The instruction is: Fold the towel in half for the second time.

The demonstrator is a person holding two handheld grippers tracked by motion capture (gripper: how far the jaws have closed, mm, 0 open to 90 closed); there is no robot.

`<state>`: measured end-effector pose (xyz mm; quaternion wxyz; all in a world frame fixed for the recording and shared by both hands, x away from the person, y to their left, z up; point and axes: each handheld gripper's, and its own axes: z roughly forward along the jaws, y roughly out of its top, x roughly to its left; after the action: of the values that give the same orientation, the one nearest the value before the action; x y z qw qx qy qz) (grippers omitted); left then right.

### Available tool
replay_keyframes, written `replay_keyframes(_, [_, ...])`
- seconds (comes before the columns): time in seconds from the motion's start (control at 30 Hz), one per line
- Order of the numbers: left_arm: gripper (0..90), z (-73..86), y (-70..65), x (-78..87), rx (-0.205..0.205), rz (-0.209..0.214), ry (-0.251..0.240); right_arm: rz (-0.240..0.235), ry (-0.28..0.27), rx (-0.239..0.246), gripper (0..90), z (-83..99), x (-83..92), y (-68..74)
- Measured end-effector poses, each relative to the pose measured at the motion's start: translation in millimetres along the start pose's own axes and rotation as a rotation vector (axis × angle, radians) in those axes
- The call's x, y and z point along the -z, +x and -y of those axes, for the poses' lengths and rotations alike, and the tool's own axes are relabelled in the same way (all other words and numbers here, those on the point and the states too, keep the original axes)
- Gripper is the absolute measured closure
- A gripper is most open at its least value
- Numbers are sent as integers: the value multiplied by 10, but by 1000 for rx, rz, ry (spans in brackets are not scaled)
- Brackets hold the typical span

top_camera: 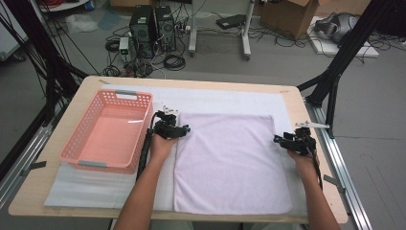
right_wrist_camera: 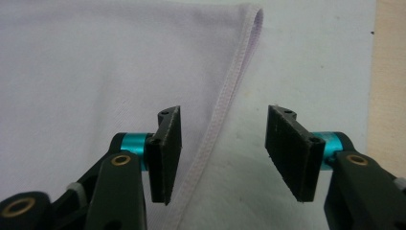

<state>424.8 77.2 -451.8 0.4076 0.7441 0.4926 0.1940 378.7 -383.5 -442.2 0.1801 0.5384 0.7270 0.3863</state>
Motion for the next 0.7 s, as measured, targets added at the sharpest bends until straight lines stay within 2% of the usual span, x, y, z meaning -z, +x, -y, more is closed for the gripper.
replay_keyframes(0.1, [483, -3, -3, -8, 5, -20, 1, -1, 11, -9, 460, -88, -90, 5])
replay_keyframes(0.17, [487, -2, -45, -14, -30, -44, 7, 6, 15, -1, 450, -146, -165, 12])
replay_keyframes(0.3, [536, -2, -36, -16, -13, -43, 2, 20, 26, -15, 451, -227, -325, 25])
replay_keyframes(0.4, [585, -2, -63, -17, -42, -39, 1, 33, 24, -12, 483, -247, -380, 38])
replay_keyframes(0.5, [663, -3, -90, -25, -38, -39, 1, 45, 21, -9, 579, -245, -376, 24])
replay_keyframes(0.57, [711, -2, -77, -24, -13, -14, 1, 42, 28, -2, 705, -246, -367, 25])
replay_keyframes(0.63, [782, 1, -59, -23, 22, 17, -1, 14, 33, -8, 819, -244, -366, 30])
replay_keyframes(0.67, [836, 1, -58, -21, 40, 23, 0, -3, 35, -21, 839, -242, -366, 38])
replay_keyframes(0.7, [836, 2, -61, -19, 53, 17, -1, -2, 36, -17, 849, -241, -363, 40])
